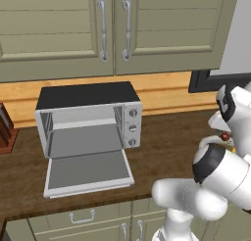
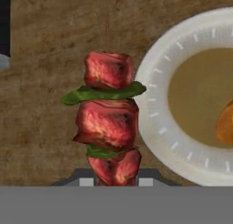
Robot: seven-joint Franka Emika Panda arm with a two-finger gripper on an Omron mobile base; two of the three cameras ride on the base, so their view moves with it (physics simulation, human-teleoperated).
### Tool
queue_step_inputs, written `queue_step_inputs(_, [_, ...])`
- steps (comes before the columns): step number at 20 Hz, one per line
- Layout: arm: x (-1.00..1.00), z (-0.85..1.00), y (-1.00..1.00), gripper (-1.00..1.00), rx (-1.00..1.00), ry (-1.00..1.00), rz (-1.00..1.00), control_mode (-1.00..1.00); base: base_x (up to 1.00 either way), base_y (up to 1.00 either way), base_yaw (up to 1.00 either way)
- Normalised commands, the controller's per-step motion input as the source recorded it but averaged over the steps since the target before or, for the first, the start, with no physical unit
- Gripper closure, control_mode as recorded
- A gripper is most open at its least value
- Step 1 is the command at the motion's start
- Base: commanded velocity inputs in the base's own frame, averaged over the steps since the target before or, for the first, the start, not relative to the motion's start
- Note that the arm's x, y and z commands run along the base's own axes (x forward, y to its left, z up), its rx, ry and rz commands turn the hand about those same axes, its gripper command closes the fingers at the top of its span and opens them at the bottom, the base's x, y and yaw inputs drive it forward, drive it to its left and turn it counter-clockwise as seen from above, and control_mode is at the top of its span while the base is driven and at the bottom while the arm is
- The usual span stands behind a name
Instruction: Pick up the kebab skewer and baguette bread, and place them inside the toaster oven. Close the toaster oven door and start by setting the timer.
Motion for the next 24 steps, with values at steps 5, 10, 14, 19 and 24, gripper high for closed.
queue_step_inputs(5, [-0.53, 0.67, 0.72, 1.00, -0.06, 0.00, 0.29, -1.00, 0.00, 0.00, 0.00])
queue_step_inputs(10, [-0.49, 0.68, 0.97, 1.00, -0.15, 0.05, 0.31, -1.00, 0.00, 0.00, 0.00])
queue_step_inputs(14, [-0.73, 0.27, 0.97, 1.00, -0.24, 0.08, 0.31, -1.00, 0.00, 0.00, 0.00])
queue_step_inputs(19, [-0.94, 0.08, 0.51, 1.00, -0.08, 0.00, 0.30, -1.00, 0.00, 0.00, 0.00])
queue_step_inputs(24, [-0.71, 0.21, 0.43, 1.00, 0.00, -0.02, 0.29, -1.00, 0.00, 0.00, 0.00])
